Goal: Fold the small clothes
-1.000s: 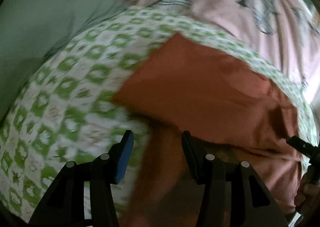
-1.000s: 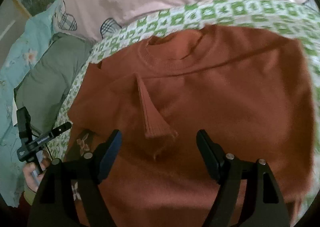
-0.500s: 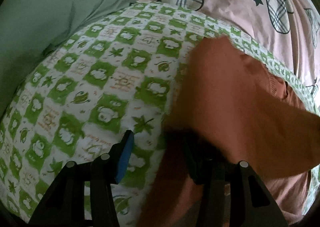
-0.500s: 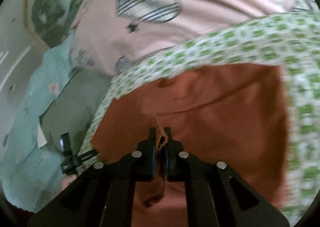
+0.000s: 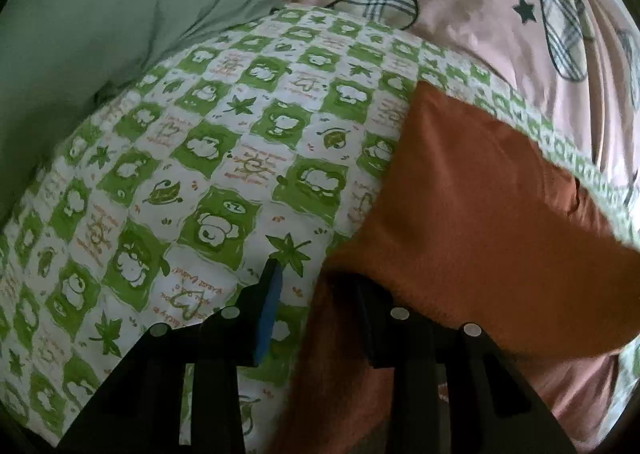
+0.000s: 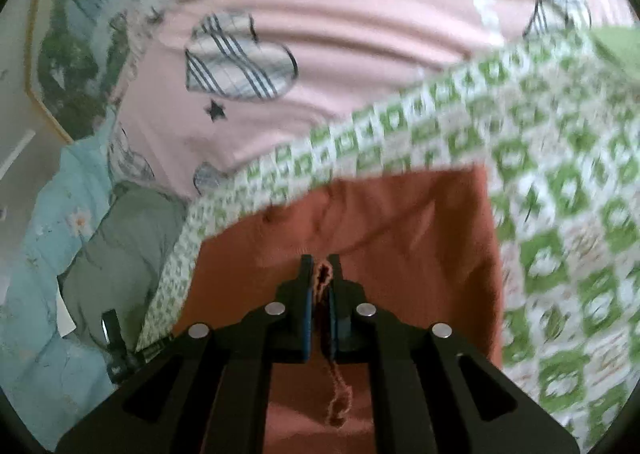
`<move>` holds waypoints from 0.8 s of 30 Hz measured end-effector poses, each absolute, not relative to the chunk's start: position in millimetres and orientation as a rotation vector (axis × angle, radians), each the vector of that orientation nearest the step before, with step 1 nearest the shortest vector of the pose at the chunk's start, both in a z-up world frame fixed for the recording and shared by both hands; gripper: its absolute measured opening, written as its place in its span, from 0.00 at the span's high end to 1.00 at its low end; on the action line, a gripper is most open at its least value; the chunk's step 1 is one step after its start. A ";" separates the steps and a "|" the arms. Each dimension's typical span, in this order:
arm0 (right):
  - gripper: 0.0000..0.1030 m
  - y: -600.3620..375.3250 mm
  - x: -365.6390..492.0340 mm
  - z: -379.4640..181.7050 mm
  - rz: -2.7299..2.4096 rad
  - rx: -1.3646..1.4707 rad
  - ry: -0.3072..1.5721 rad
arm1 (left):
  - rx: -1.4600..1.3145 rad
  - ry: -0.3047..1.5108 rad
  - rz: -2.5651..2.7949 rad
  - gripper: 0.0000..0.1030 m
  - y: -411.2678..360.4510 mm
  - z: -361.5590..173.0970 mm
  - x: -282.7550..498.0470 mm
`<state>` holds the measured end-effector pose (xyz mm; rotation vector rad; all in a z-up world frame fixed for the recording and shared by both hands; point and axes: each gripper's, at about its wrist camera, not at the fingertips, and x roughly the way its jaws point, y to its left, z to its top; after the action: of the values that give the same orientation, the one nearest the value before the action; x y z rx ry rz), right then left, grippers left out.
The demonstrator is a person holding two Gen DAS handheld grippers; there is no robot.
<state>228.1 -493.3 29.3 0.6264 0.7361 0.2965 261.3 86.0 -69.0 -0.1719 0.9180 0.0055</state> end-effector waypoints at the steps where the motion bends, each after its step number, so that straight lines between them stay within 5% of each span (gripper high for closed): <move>1: 0.93 -493.6 227.2 29.9 0.276 0.603 0.738 | -0.167 0.919 0.002 0.67 84.6 -69.5 260.9; 7: 0.93 -492.0 240.3 -31.3 0.148 0.538 0.957 | -0.156 0.928 0.014 0.68 78.6 -74.5 262.3; 14: 0.92 -481.1 217.2 7.5 0.098 0.458 0.818 | -0.151 0.936 0.008 0.68 79.2 -75.8 263.8; 20: 0.91 -453.8 224.1 -43.3 0.167 0.357 1.059 | -0.171 0.941 0.002 0.65 84.2 -77.0 265.7; 24: 0.89 -487.2 192.6 -40.5 0.094 0.493 1.010 | -0.159 0.959 -0.020 0.66 89.0 -71.3 259.6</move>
<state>192.6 -487.2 -40.5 0.4934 1.0098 0.0942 259.6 89.0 -71.3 -0.1592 0.9585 -0.0197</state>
